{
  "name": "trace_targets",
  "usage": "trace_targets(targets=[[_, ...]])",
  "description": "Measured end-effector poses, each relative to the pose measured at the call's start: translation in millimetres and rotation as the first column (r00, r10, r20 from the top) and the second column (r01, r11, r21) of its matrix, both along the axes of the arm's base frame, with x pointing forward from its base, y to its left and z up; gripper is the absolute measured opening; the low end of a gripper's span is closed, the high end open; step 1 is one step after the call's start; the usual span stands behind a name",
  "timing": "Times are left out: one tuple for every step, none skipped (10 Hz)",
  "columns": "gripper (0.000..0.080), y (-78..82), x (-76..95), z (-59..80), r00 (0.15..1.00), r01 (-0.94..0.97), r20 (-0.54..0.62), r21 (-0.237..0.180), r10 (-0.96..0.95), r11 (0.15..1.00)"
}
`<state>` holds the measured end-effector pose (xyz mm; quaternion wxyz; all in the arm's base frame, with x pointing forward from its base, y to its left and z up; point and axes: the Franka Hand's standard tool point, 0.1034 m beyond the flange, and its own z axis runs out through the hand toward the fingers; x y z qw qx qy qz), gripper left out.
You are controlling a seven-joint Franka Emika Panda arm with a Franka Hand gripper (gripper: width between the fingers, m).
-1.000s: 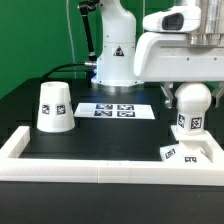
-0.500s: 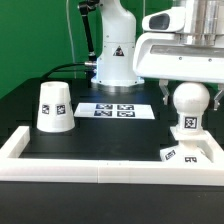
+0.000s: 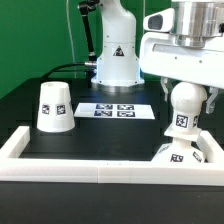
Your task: Assemble lamp
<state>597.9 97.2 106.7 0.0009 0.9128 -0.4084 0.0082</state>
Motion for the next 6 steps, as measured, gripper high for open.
trace_targets(targets=[[0.0577,0.0,0.0,0.0,1.000,0.020,0.000,0.000,-0.020,1.000],[0.0577,0.0,0.0,0.0,1.000,0.025,0.000,0.001,-0.025,1.000],[0.0577,0.3,0.1,-0.3,1.000,0.021,0.001,0.001,-0.021,1.000],[0.0672,0.5,-0.1,-0.6,1.000,0.021,0.000,0.001,-0.021,1.000],[0.0691,0.6,-0.2,-0.9,1.000,0.020,0.000,0.001,-0.020,1.000],[0.0691,0.8,-0.3,-1.1,1.000,0.019,0.000,0.000,-0.019,1.000]])
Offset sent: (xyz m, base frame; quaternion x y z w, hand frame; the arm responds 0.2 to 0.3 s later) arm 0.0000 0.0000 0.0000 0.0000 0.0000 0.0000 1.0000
